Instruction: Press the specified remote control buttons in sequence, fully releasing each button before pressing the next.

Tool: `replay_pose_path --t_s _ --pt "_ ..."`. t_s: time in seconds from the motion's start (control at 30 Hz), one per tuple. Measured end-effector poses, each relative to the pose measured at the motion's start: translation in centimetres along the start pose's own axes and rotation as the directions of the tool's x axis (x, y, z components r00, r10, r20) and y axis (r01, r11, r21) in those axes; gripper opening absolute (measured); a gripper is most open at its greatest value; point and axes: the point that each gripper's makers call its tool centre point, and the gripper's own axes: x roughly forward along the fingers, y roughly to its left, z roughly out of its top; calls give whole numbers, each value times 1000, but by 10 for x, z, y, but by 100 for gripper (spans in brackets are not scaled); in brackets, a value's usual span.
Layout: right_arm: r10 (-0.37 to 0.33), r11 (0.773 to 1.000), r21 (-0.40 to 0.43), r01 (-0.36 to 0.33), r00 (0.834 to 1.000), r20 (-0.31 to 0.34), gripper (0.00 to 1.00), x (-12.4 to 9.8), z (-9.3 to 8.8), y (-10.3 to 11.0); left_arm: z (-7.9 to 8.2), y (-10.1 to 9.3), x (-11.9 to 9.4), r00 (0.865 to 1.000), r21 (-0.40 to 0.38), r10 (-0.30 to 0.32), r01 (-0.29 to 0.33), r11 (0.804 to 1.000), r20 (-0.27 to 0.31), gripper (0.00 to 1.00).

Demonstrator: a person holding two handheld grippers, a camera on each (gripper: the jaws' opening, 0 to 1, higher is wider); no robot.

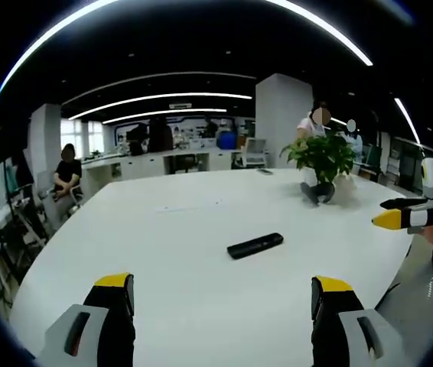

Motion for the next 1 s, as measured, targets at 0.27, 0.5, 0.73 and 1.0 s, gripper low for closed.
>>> replay_pose_path --t_s 0.27,0.5,0.73,1.0 --pt "8 1000 -3 -8 1000 3 99 3 3 1 -1 4 0 1000 4 13 -13 1000 3 100" --pt "9 1000 -5 -9 1000 -1 98 1 2 2 -3 7 1 1000 8 15 -15 1000 0 100" --pt "0 1000 -1 0 1000 -6 98 0 -2 0 -5 8 1 1000 12 13 -13 1000 -5 100" --pt "-7 1000 -1 7 1000 -6 98 -2 -2 -1 -6 8 2 1000 15 12 -12 1000 -12 100"
